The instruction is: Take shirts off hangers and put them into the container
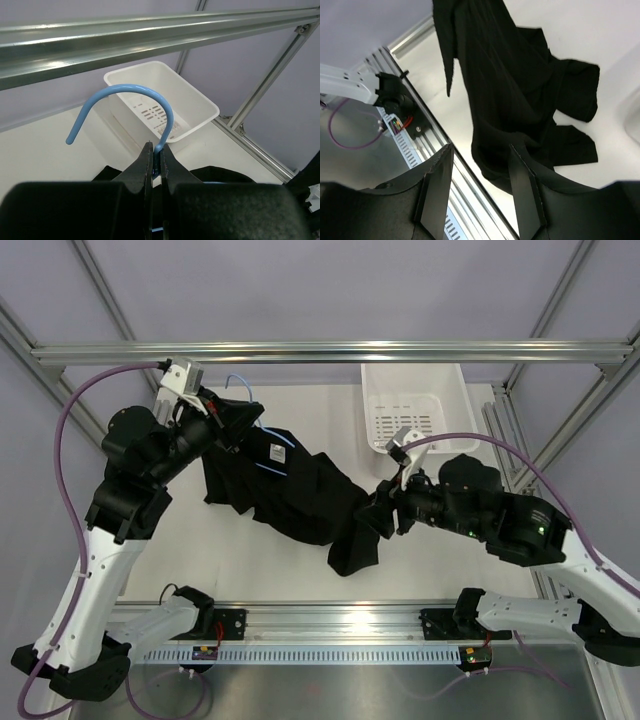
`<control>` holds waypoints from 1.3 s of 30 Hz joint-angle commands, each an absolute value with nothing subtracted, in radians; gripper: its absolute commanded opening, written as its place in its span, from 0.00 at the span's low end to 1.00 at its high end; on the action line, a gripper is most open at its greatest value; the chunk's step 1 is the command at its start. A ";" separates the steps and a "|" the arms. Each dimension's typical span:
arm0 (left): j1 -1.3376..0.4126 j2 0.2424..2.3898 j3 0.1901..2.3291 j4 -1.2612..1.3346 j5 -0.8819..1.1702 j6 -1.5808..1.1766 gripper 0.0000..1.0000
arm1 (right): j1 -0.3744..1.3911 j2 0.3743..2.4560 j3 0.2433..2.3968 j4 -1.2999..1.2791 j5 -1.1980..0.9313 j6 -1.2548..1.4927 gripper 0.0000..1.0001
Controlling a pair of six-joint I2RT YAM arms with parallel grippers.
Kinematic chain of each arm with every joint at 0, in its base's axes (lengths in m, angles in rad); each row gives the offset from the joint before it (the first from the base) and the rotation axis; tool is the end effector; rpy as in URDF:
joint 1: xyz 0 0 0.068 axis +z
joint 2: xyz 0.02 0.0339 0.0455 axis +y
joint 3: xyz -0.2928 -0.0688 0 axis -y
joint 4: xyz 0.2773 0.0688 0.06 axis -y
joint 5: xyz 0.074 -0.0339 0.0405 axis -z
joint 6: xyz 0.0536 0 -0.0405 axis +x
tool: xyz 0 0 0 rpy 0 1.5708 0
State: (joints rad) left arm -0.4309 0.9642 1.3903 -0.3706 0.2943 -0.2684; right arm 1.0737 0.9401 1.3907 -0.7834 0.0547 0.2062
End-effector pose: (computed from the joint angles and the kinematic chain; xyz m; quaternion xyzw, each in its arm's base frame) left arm 0.1806 -0.1001 0.5303 0.1613 0.6689 -0.3408 0.6406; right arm 0.0938 0.1668 0.4831 -0.3278 0.7454 0.3285 0.4785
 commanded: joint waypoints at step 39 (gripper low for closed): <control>-0.436 1.025 1.437 -0.348 0.198 -0.209 0.00 | 1.085 0.685 1.382 -0.916 0.313 0.308 0.00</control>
State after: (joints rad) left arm -0.4351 1.0286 1.4414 -0.4099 0.2497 -0.2329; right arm 1.0763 0.7776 1.3518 -0.8421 0.2131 0.2707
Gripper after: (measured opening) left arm 0.050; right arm 0.012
